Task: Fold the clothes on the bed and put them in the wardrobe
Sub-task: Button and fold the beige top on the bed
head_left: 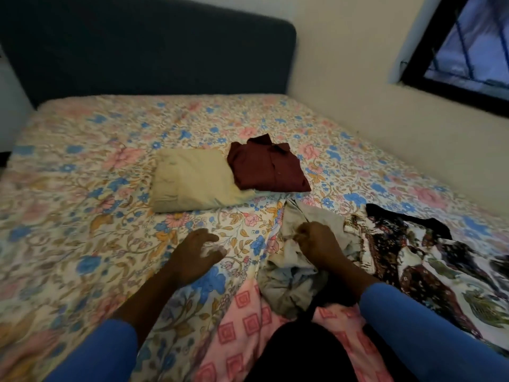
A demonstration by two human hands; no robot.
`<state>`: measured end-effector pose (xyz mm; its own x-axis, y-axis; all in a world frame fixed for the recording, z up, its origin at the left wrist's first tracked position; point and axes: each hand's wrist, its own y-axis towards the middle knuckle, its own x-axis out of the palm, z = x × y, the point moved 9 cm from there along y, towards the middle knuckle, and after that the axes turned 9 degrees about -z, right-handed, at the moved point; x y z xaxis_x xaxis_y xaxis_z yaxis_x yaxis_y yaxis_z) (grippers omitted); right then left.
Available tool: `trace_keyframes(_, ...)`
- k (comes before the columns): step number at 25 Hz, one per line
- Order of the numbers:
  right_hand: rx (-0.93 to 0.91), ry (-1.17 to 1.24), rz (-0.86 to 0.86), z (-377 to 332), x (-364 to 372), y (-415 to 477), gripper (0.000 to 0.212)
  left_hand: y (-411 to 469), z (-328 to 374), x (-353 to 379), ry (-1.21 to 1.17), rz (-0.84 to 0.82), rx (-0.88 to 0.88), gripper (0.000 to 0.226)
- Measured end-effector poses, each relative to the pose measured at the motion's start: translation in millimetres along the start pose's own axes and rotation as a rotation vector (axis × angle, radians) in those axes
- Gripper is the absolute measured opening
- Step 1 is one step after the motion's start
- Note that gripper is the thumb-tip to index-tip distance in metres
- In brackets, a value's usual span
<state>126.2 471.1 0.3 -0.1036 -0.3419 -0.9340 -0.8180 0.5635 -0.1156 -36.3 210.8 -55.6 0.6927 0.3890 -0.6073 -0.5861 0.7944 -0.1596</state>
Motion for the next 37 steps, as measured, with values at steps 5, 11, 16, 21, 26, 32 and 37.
trace_keyframes(5, -0.236, 0.979, 0.128, -158, -83, -11, 0.016, -76, 26, -12, -0.362, -0.163, -0.022, 0.119)
trace_keyframes(11, -0.365, 1.484, -0.252, -405, -121, -41, 0.009, -135, 60, -139, -1.038, 0.563, 0.209, 0.056)
trace_keyframes(16, -0.343, 1.435, 0.061, -383, -121, -53, 0.008, -266, -7, -260, -0.485, 1.124, 0.156, 0.009)
trace_keyframes(21, -0.139, 0.434, -0.071, -254, 26, -61, 0.016, -267, -68, -166, 0.630, 0.154, -0.192, 0.054)
trace_keyframes(26, -0.469, 0.131, -0.371, -281, 94, -85, 0.063, -258, -91, -122, 0.366, 0.121, -0.305, 0.093)
trace_keyframes(32, -0.549, 0.121, -0.289, -301, 96, -81, 0.009, -220, -83, -112, 0.345, 0.293, -0.299, 0.085)
trace_keyframes(37, -0.615, 0.345, -0.480, -298, 84, -76, 0.017, -196, -78, -113, 0.303, 0.241, -0.274, 0.053)
